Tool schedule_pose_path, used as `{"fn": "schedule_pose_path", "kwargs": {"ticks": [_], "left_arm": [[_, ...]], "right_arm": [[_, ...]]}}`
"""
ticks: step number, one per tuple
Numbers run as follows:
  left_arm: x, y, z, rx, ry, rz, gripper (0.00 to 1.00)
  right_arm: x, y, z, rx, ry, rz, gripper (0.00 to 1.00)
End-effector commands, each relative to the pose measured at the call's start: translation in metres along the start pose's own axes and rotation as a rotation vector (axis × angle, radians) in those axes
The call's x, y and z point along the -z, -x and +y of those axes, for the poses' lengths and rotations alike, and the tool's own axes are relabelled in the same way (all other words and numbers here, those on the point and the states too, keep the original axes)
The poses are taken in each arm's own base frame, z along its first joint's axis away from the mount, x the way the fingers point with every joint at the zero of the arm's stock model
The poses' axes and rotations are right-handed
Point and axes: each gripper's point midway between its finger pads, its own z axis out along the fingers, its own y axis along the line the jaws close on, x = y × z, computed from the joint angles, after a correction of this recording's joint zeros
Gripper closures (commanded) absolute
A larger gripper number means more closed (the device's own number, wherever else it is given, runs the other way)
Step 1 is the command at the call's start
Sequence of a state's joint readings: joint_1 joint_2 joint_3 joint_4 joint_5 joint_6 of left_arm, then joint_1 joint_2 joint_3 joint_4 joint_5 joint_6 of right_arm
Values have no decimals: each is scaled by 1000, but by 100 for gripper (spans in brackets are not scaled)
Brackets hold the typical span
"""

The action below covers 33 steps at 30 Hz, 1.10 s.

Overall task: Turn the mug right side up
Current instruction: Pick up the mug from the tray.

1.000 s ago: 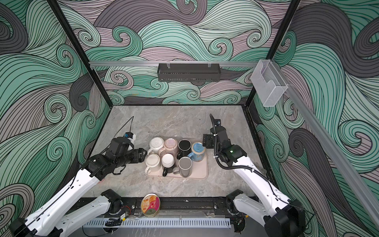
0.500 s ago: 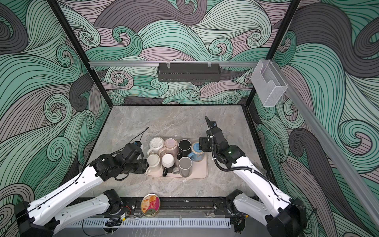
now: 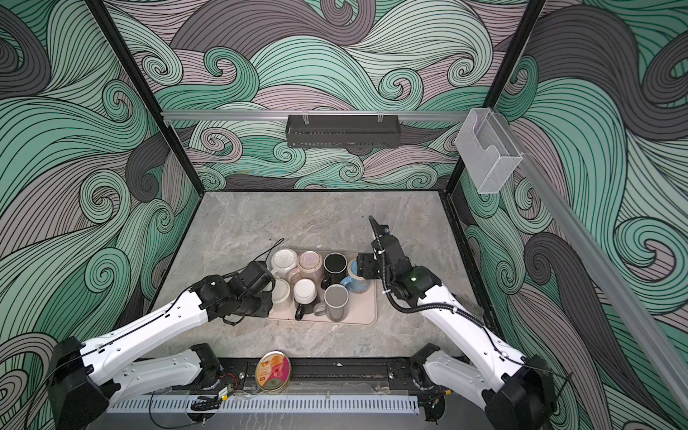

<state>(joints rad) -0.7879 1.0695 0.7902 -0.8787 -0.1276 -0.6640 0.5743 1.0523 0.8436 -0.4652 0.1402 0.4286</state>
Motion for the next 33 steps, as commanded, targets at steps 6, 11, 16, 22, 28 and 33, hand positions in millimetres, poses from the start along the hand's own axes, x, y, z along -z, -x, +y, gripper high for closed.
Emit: {"fn": "schedule_pose_path", "kwargs": {"ticks": [6, 11, 16, 22, 28, 33], "left_arm": [[-16, -1, 0, -11, 25, 8, 59], [-23, 0, 3, -8, 52, 10, 59], [-30, 2, 2, -17, 67, 17, 60], [-37, 2, -1, -29, 72, 36, 65], [-39, 4, 4, -34, 107, 27, 66], [-45, 4, 4, -38, 120, 37, 66]], "right_arm": [[-8, -7, 2, -22, 8, 15, 20], [-11, -8, 2, -25, 10, 15, 20], [-15, -12, 1, -30, 8, 18, 20], [-18, -13, 1, -35, 7, 21, 20], [-19, -14, 1, -39, 9, 18, 21], [-21, -15, 2, -41, 11, 20, 21]]}}
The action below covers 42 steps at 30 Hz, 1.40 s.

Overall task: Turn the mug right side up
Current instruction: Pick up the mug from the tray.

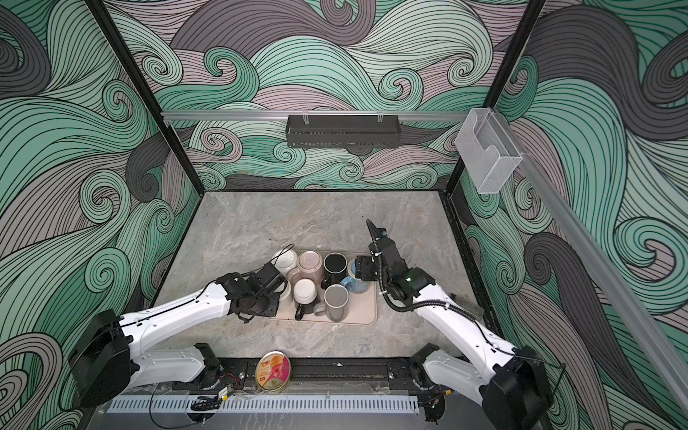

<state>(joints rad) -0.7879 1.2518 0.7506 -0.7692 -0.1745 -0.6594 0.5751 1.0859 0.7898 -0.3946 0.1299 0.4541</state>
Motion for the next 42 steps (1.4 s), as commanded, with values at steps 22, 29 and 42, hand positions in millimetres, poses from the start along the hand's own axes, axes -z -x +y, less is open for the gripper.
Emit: {"fn": "schedule_pose_path", "kwargs": {"ticks": [22, 29, 42], "left_arm": [[-7, 11, 0, -23, 36, -36, 79], [-8, 8, 4, -34, 57, -21, 93], [16, 6, 15, -61, 102, -102, 100]], "right_arm": [[-5, -1, 5, -38, 29, -15, 23], [-4, -1, 5, -42, 30, -20, 24], [-1, -1, 9, -36, 41, -28, 25]]}}
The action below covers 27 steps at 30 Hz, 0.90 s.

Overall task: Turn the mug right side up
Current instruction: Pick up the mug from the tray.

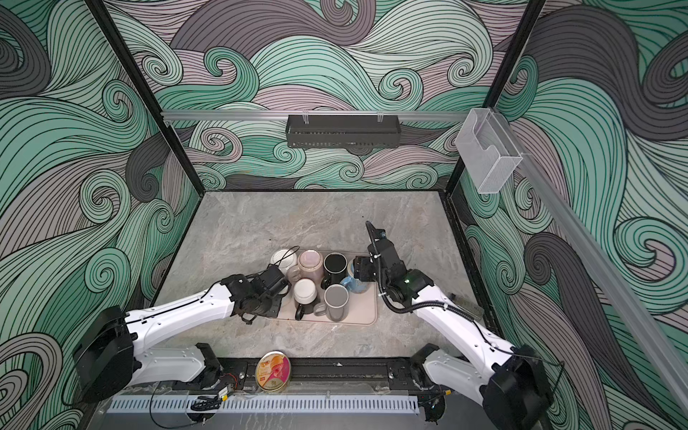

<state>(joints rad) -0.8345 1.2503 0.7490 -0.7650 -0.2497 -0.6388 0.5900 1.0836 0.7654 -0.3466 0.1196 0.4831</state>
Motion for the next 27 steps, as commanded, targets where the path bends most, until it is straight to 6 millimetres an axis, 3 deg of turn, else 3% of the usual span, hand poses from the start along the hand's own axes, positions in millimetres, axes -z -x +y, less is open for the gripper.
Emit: {"fn": "schedule_pose_path", "kwargs": {"ticks": [1, 13, 22, 27], "left_arm": [[16, 2, 16, 6, 59, -58, 100], [57, 3, 14, -37, 24, -116, 100], [110, 37, -2, -38, -87, -269, 100], [147, 72, -23, -14, -243, -459, 100]], "right_arm": [[2, 1, 2, -13, 10, -13, 25], [12, 6, 11, -3, 37, -37, 26], [21, 17, 23, -16, 93, -69, 26], [31, 31, 43, -48, 200, -106, 26]]}}
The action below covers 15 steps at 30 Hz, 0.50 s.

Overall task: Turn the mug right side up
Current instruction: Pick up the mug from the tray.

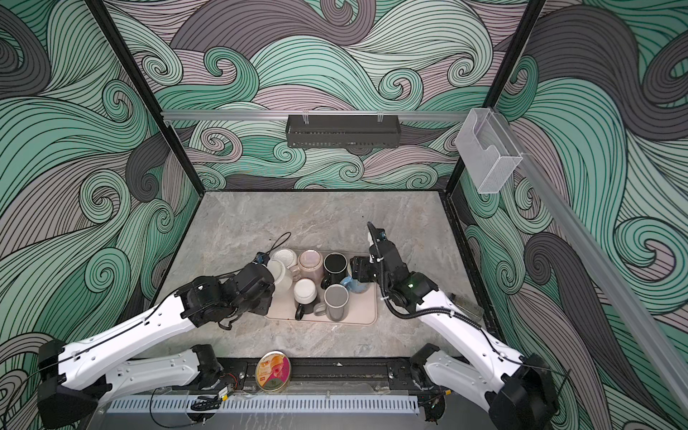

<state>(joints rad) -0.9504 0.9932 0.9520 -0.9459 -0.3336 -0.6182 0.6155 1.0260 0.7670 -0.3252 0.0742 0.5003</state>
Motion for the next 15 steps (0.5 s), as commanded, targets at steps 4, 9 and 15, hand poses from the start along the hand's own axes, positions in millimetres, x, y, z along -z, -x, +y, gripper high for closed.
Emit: {"fn": "schedule_pose_path", "kwargs": {"ticks": [4, 9, 15], "left_arm": [[42, 80, -34, 65, -200, -353, 100], [55, 114, -57, 92, -292, -464, 100], [82, 149, -70, 154, -410, -603, 100]], "right_arm": [[23, 36, 51, -67, 245, -108, 26], [43, 51, 80, -116, 428, -160, 28], [53, 52, 106, -173, 631, -178, 35]]}}
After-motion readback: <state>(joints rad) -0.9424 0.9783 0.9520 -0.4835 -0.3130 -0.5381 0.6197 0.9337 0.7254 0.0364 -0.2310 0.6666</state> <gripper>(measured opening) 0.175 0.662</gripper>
